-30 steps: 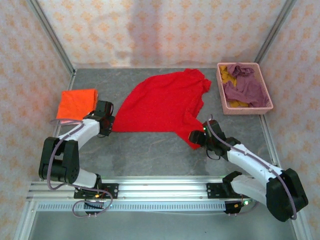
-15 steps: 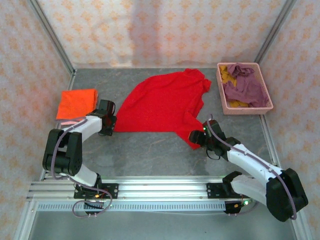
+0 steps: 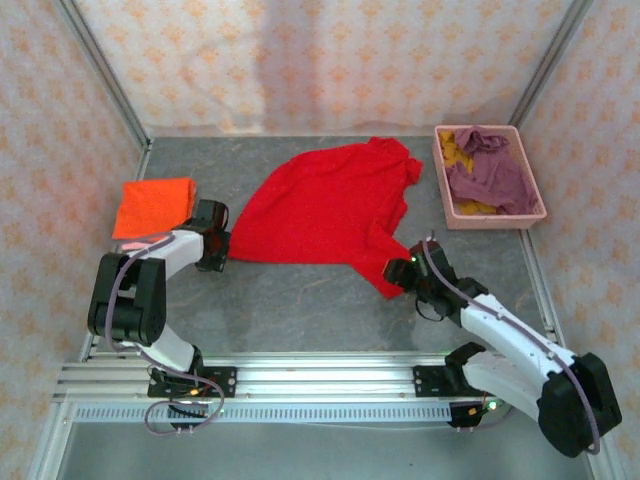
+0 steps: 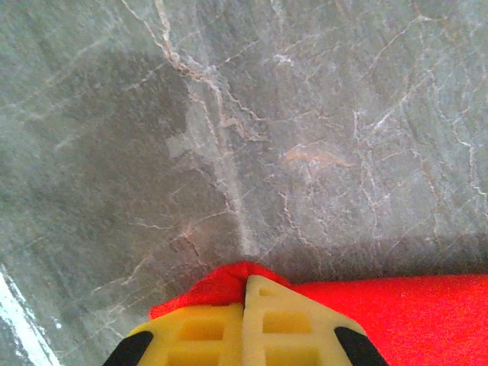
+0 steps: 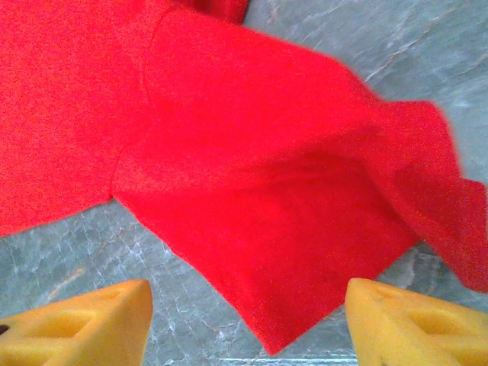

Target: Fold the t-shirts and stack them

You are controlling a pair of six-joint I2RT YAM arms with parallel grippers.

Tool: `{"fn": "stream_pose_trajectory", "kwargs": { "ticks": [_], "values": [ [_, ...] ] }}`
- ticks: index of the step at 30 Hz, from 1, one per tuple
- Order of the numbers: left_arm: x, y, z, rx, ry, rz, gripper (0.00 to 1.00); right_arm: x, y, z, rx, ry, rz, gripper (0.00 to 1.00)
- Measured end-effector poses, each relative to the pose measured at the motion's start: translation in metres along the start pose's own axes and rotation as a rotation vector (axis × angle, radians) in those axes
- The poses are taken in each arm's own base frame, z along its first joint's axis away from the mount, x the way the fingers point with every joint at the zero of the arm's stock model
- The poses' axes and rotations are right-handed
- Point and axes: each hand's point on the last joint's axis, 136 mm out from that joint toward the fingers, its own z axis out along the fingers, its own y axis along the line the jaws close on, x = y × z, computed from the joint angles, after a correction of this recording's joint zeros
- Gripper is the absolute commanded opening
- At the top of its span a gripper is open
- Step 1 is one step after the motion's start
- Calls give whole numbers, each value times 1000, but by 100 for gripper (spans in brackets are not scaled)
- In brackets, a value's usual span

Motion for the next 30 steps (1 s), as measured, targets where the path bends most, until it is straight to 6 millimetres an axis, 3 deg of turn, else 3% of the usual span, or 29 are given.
{"fn": "stream_pose_trajectory", "kwargs": {
  "ticks": [5,14,19,24,30],
  "values": [
    [-4,-5,-9,28,-19,25,0,3,-15,-5,65,-2,28,67],
    [-7,-4,-14,27,-32,65,0,30,-36,15,207,144,-6,68],
    [-8,-4,-15,29,-35,69,0,11,-42,6,272,117,-72,76],
    [-10,-4,-17,29,-45,75,0,-8,-48,7,304,122,-105,74],
    [-10,-2,-17,22,-47,77,0,13,-58,27,339,267,-143,68]
  ]
}}
